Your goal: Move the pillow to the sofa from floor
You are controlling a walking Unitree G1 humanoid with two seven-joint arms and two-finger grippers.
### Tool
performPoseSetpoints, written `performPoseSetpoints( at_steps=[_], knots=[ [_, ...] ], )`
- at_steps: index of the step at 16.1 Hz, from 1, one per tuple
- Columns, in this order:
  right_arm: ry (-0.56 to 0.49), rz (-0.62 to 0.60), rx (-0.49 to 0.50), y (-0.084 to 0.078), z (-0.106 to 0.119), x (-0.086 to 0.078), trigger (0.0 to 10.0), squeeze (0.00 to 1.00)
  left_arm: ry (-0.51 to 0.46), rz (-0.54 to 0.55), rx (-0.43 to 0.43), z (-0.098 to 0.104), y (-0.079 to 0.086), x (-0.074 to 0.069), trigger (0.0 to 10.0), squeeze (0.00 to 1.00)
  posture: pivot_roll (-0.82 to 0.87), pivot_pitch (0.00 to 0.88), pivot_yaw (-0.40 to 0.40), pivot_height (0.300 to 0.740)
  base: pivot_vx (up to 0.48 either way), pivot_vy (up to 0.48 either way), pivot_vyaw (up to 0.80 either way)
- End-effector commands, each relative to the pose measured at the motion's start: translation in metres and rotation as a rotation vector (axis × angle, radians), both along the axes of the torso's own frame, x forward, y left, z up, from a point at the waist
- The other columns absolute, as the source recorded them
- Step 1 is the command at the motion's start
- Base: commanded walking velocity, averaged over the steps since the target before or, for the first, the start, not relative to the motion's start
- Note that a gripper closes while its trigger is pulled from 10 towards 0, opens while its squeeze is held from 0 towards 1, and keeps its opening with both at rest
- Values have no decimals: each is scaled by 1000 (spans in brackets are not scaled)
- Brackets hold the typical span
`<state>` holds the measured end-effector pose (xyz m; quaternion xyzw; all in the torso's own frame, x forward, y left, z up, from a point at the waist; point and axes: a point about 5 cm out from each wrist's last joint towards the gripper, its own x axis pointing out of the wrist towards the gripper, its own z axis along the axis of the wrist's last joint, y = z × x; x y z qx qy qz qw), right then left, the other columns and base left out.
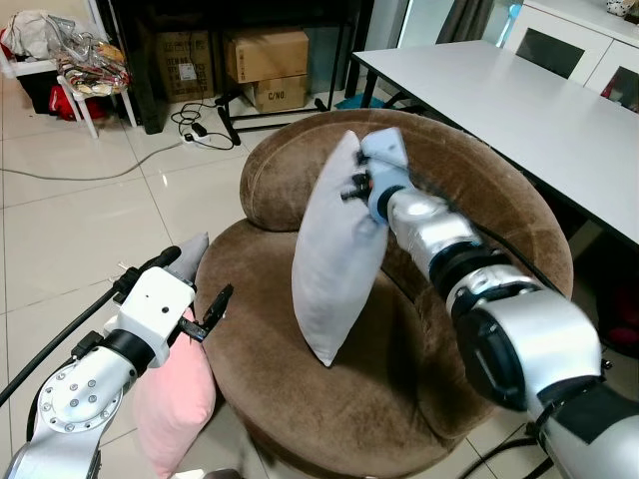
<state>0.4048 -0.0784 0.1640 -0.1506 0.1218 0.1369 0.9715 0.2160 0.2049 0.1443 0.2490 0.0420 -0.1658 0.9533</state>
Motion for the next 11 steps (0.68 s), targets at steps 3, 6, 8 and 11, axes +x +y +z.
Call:
performPoseSetpoints(
  at_steps=[3, 6, 8, 11],
  knots=[
    [-160, -62, -107, 3, 16, 4, 10000, 0, -23, 14, 13, 4, -1, 1, 10000, 0, 138, 0, -125, 740, 0, 0, 0],
    [-153, -58, -152, 11, 12, 1, 10000, 1000, -36, 32, 25, 4, 2, 4, 10000, 0, 138, 0, -126, 740, 0, 0, 0],
    [-160, -66, -254, 10, 6, -1, 10000, 1000, -39, 37, 29, 4, 3, 5, 10000, 0, 138, 0, -126, 740, 0, 0, 0],
    [-167, -96, -307, 8, 3, -1, 10000, 1000, -43, 41, 31, 4, 3, 7, 10000, 0, 138, 0, -126, 740, 0, 0, 0]
  ],
)
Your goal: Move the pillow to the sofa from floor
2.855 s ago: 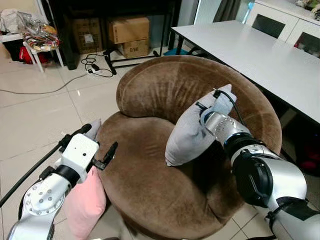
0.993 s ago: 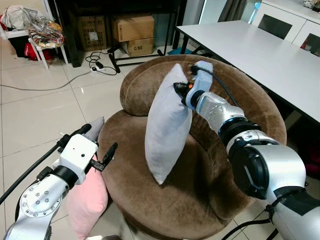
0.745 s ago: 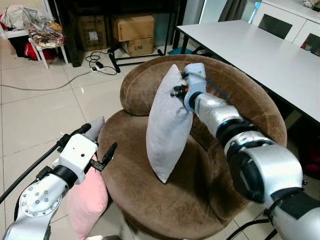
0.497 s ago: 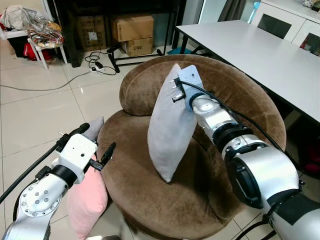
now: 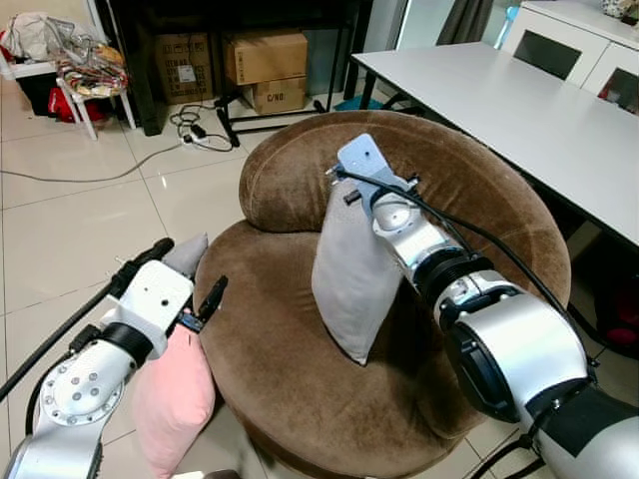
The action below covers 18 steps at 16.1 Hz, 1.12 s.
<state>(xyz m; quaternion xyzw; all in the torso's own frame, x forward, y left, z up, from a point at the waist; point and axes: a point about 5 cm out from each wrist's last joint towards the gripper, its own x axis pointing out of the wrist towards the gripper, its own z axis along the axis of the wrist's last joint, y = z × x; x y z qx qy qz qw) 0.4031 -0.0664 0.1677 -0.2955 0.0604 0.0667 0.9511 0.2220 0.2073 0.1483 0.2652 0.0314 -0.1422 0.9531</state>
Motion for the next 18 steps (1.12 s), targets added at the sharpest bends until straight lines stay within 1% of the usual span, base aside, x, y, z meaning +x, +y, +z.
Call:
performPoseSetpoints(
  at_steps=[1, 2, 3, 4, 5, 6, 7, 8, 9, 10, 11, 12, 13, 14, 16, 17, 18],
  knots=[
    [4, -30, 1, -4, 1, 1, 10000, 1000, -8, 4, 3, 0, 0, 2, 10000, 0, 138, 0, -126, 740, 0, 0, 0],
    [-26, -40, 47, -3, 8, 3, 10000, 1000, -14, 10, 8, 1, 0, 4, 10000, 0, 139, 0, -131, 740, 0, 0, 0],
    [-40, -31, 115, -1, 14, 4, 10000, 569, -21, 16, 11, 1, 0, 5, 10000, 0, 139, 0, -131, 740, 0, 0, 0],
    [-42, -27, 135, 0, 15, 5, 10000, 569, -23, 17, 11, 2, 0, 5, 10000, 0, 139, 0, -131, 740, 0, 0, 0],
    [-28, 0, 197, 0, 18, 5, 10000, 0, -32, 30, 10, 2, 1, 6, 10000, 0, 141, 0, -137, 740, 0, 0, 0],
    [-15, 20, 243, -1, 18, 5, 10000, 0, -36, 43, -1, 1, 1, 6, 10000, 0, 138, 0, -140, 740, 0, 0, 0],
    [24, 73, 353, -8, 12, 4, 10000, 0, -47, 103, -56, -2, 2, 5, 10000, 0, 130, 0, -141, 740, 0, 0, 0],
    [57, 102, 418, -14, 4, 2, 10000, 0, -53, 163, -103, -4, 4, 5, 10000, 0, 117, 0, -134, 740, 0, 0, 0],
    [75, 115, 458, -16, -1, 0, 10000, 0, -48, 184, -120, -6, 5, 4, 10000, 0, 111, 0, -132, 740, 0, 0, 0],
    [97, 114, 531, -24, -12, -5, 10000, 0, -38, 221, -130, -10, 7, 2, 10000, 0, 103, 0, -129, 740, 0, 0, 0],
    [99, 103, 568, -32, -22, -11, 10000, 0, -30, 249, -141, -14, 7, -1, 10000, 0, 91, 0, -127, 740, 0, 0, 0],
    [96, 97, 586, -40, -33, -23, 10000, 0, -31, 270, -153, -15, 6, -4, 10000, 0, 89, 0, -130, 740, 0, 0, 0],
    [100, 99, 595, -43, -38, -32, 10000, 0, -35, 282, -158, -16, 5, -4, 10000, 0, 87, 0, -133, 740, 0, 0, 0],
    [114, 111, 594, -47, -45, -49, 10000, 0, -44, 299, -164, -17, 4, -5, 10000, 0, 86, 0, -139, 740, 0, 0, 0],
    [127, 141, 563, -49, -52, -72, 10000, 0, -56, 324, -176, -18, 3, -7, 10000, 0, 84, 0, -146, 740, 0, 0, 0],
    [140, 89, 573, -57, -54, -84, 10000, 0, -68, 343, -185, -18, 2, -8, 10000, 0, 85, 0, -151, 740, 0, 0, 0],
    [138, 78, 565, -59, -54, -86, 10000, 0, -70, 344, -186, -18, 2, -8, 10000, 0, 85, 0, -151, 740, 0, 0, 0]
  ],
)
